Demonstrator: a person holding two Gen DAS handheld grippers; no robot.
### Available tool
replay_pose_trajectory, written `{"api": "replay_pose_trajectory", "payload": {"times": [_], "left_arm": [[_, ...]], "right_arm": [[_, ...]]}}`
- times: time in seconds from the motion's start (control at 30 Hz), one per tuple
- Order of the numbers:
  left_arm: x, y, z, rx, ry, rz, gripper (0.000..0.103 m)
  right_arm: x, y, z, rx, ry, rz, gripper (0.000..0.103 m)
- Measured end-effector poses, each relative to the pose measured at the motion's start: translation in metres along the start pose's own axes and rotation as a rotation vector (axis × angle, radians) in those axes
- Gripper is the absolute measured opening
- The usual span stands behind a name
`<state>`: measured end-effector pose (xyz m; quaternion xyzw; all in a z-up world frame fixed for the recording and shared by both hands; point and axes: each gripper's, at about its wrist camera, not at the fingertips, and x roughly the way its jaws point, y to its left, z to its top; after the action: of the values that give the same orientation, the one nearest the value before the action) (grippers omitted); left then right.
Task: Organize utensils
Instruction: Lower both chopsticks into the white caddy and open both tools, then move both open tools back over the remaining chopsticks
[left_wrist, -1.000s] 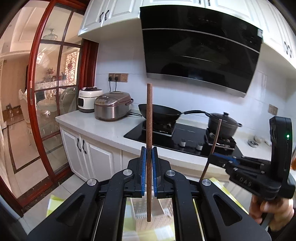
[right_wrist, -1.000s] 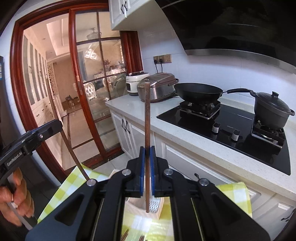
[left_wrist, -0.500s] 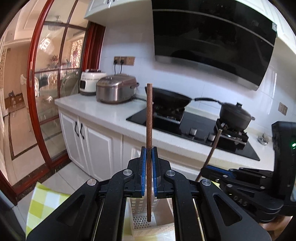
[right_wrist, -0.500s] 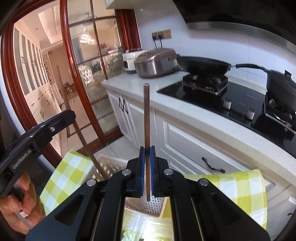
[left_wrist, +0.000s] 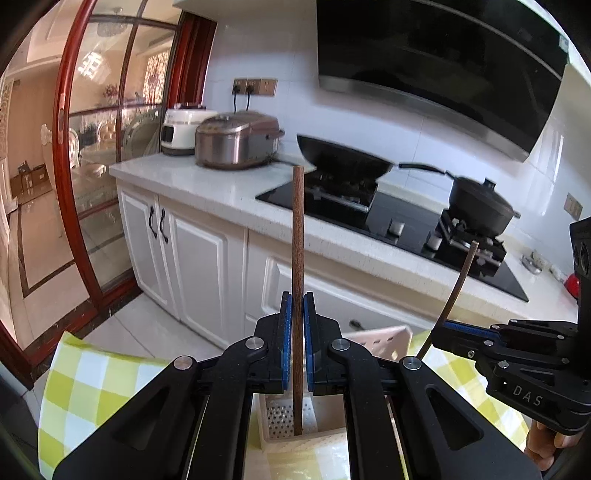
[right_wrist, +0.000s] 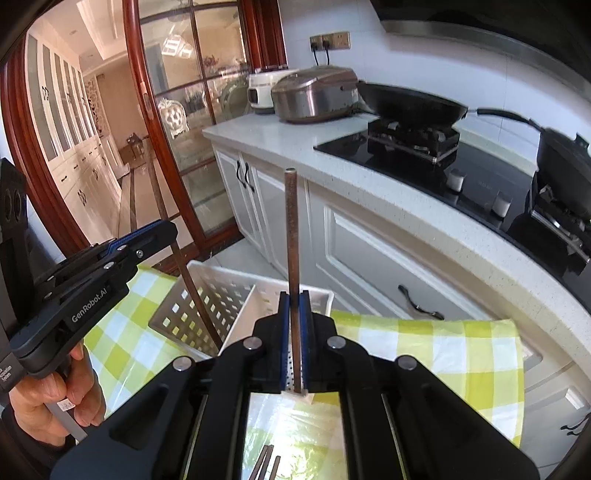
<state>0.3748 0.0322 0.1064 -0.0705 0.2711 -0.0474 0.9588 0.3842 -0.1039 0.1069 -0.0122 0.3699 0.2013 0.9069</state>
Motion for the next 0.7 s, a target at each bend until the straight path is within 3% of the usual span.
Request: {"api": "replay_pose_trajectory", "payload": {"times": [0.23, 0.27, 0.3, 0.37, 0.4, 0.43, 0.5, 0.63, 0.7], "left_arm": [[0.018, 0.006, -0.005, 0.002, 0.106, 0.025, 0.007], [0.019, 0.007, -0.004, 0.0, 0.11, 0.023, 0.007], [0.02, 0.009, -0.004, -0.004, 0.115, 0.024, 0.007], [0.019, 0.01, -0.003, -0.006, 0.114, 0.025, 0.009], [0.017, 0.011, -0.002, -0.009, 0.112, 0.025, 0.014], [0.015, 0.012, -0.001, -0.011, 0.105, 0.021, 0.028], [0.008, 0.013, 0.0, -0.015, 0.082, 0.024, 0.046], [-0.014, 0.018, -0.003, -0.023, 0.046, 0.027, 0.046], [-0.028, 0.022, -0.011, -0.028, 0.033, 0.023, 0.046]], "right_arm": [[0.014, -0.001, -0.003, 0.003, 0.029, 0.001, 0.006], [0.015, 0.0, -0.002, -0.001, 0.022, 0.005, 0.012], [0.016, 0.001, -0.001, -0.01, 0.019, -0.002, 0.029], [0.015, 0.001, 0.001, -0.019, -0.012, -0.037, 0.049], [0.014, 0.001, 0.002, -0.023, -0.023, -0.047, 0.049], [0.012, 0.0, 0.003, -0.027, -0.03, -0.063, 0.049], [0.009, -0.004, 0.002, -0.018, -0.04, -0.075, 0.049], [-0.004, -0.014, -0.011, 0.007, -0.071, -0.104, 0.05], [-0.015, -0.019, -0.027, 0.029, -0.092, -0.111, 0.058]]}}
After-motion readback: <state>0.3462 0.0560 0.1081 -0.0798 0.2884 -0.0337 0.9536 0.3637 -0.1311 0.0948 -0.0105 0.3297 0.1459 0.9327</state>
